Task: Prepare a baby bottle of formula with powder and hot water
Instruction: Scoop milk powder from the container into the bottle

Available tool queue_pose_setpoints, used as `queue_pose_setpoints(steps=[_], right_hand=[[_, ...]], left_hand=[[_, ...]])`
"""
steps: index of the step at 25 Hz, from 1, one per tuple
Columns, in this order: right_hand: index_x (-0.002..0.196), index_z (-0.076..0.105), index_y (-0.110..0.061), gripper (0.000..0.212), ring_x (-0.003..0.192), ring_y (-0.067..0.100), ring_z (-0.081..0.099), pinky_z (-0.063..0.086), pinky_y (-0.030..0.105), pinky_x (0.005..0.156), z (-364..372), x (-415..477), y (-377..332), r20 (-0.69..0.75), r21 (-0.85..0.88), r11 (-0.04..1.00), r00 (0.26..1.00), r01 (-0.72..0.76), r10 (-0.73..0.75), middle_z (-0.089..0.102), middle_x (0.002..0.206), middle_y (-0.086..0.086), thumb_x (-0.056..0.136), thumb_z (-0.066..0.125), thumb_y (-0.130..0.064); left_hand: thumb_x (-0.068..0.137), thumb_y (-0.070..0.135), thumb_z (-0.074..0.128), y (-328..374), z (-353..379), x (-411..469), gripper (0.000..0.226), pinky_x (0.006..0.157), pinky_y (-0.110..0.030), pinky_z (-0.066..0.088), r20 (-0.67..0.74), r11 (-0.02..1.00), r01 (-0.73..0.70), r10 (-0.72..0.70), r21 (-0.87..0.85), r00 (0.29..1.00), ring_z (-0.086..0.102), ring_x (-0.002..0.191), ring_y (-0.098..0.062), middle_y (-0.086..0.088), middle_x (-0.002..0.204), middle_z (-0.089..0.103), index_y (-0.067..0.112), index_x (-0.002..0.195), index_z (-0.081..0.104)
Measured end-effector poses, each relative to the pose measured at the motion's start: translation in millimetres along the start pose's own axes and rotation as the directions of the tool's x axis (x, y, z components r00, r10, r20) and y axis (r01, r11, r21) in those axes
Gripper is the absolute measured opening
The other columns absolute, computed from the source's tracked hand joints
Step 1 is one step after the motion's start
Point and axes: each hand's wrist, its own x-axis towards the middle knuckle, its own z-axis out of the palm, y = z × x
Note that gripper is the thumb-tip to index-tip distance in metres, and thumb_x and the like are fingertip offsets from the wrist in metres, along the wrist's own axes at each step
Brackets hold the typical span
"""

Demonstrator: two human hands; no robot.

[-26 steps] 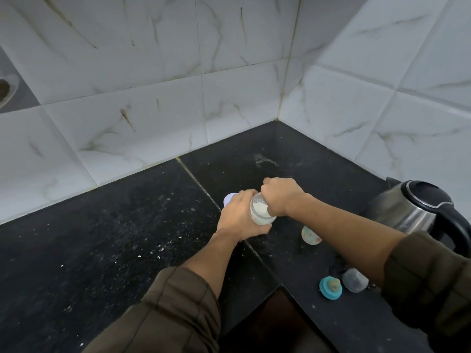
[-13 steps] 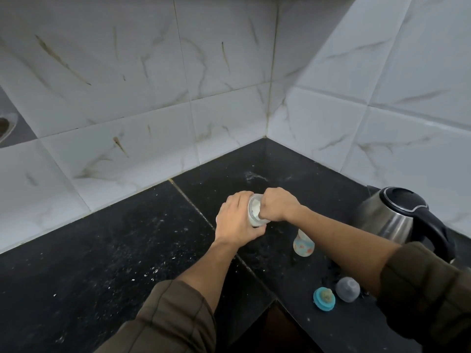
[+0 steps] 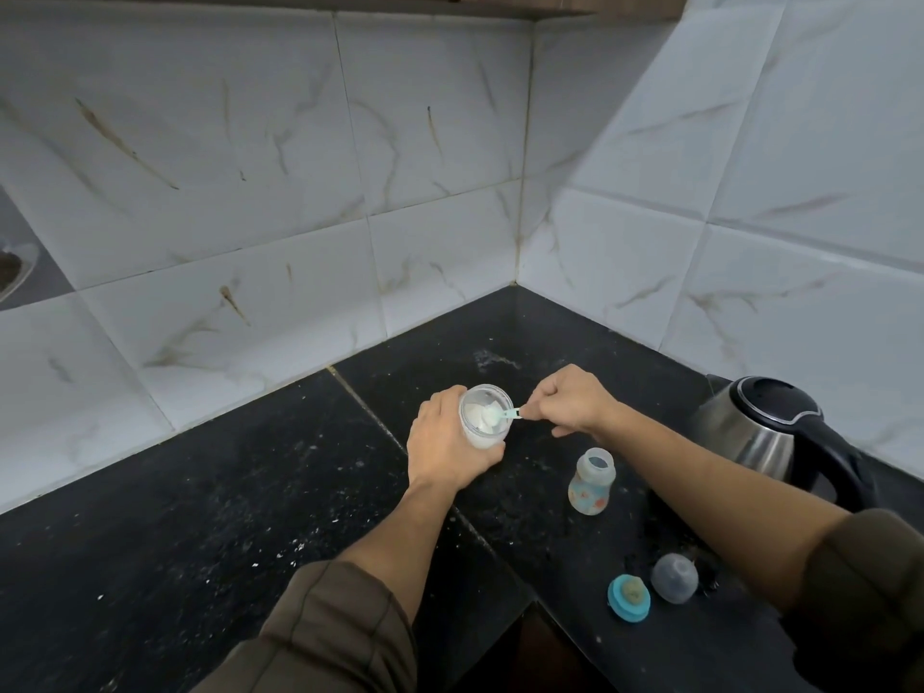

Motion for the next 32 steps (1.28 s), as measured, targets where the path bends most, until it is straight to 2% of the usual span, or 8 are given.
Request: queue_pose_setpoints(steps=[6,9,14,19,22,25,28,32], right_hand=[[0.074,0.082,-0.018,0.012,0.083,0.028,0.076,0.065,0.037,0.072,3,0,13,-0.047,-0.062,0.991,0.992,0.118,-0.121,0.077,0.093,-0.011,0.086,0.083,-0.022],[0.073,0.082,-0.021,0.013,0.064,0.011,0.072,0.061,0.030,0.067,1,1,18,-0.082,-0.116,0.982,0.983,0.152,-0.162,0.079,0.101,-0.003,0.086,0.083,-0.022],[0.079,0.084,-0.017,0.007,0.064,-0.003,0.069,0.055,0.024,0.063,-3,2,24,-0.056,-0.123,0.976,0.980,0.181,-0.189,0.077,0.101,-0.007,0.085,0.083,-0.017],[0.080,0.084,-0.014,0.007,0.069,0.012,0.072,0.059,0.025,0.063,-3,6,27,-0.037,-0.118,0.976,0.981,0.185,-0.190,0.075,0.096,-0.010,0.086,0.084,-0.018],[0.078,0.084,-0.018,0.008,0.067,0.024,0.072,0.056,0.022,0.058,-4,9,30,-0.039,-0.098,0.979,0.983,0.177,-0.181,0.079,0.097,0.000,0.086,0.084,-0.020],[0.080,0.084,-0.017,0.007,0.077,0.031,0.075,0.062,0.030,0.062,-5,11,29,-0.026,-0.068,0.986,0.987,0.154,-0.156,0.077,0.098,-0.008,0.085,0.084,-0.021],[0.081,0.085,-0.015,0.006,0.080,0.032,0.076,0.066,0.038,0.066,-7,11,29,-0.013,-0.048,0.990,0.991,0.133,-0.134,0.075,0.099,-0.011,0.086,0.084,-0.019],[0.078,0.084,-0.016,0.009,0.085,0.025,0.074,0.063,0.032,0.058,-7,10,32,0.031,-0.011,0.996,0.996,0.085,-0.085,0.077,0.097,-0.004,0.086,0.084,-0.020]], left_hand=[[0.056,0.060,0.081,5,1,1,0.082,0.091,-0.034,0.051,0.005,1.000,0.000,0.000,0.004,1.000,0.056,0.109,-0.015,0.009,0.118,0.059,0.028,0.125,0.051],[0.055,0.059,0.083,6,2,2,0.080,0.089,-0.033,0.052,0.007,1.000,0.001,-0.001,0.009,1.000,0.056,0.107,-0.014,0.009,0.117,0.059,0.029,0.123,0.051],[0.054,0.061,0.082,5,5,3,0.085,0.090,-0.033,0.052,0.018,1.000,0.007,-0.007,0.031,1.000,0.056,0.108,-0.014,0.009,0.119,0.059,0.029,0.127,0.050],[0.055,0.060,0.084,6,8,5,0.086,0.091,-0.034,0.052,0.040,0.999,-0.002,0.000,0.036,0.999,0.056,0.108,-0.014,0.010,0.119,0.059,0.029,0.127,0.050],[0.055,0.061,0.082,7,10,5,0.084,0.089,-0.034,0.052,0.041,0.999,0.001,-0.003,0.033,0.999,0.057,0.106,-0.014,0.010,0.116,0.059,0.029,0.125,0.050],[0.055,0.062,0.081,6,11,6,0.082,0.088,-0.035,0.052,0.040,0.999,-0.001,-0.001,0.043,0.999,0.057,0.104,-0.014,0.010,0.114,0.060,0.028,0.124,0.051],[0.054,0.064,0.079,6,12,6,0.083,0.089,-0.035,0.052,0.048,0.998,-0.012,0.008,0.067,0.999,0.057,0.103,-0.014,0.011,0.113,0.060,0.028,0.124,0.052],[0.053,0.071,0.074,4,13,4,0.081,0.091,-0.033,0.047,0.076,0.995,-0.013,0.005,0.098,0.997,0.057,0.106,-0.015,0.013,0.111,0.062,0.029,0.120,0.054]])
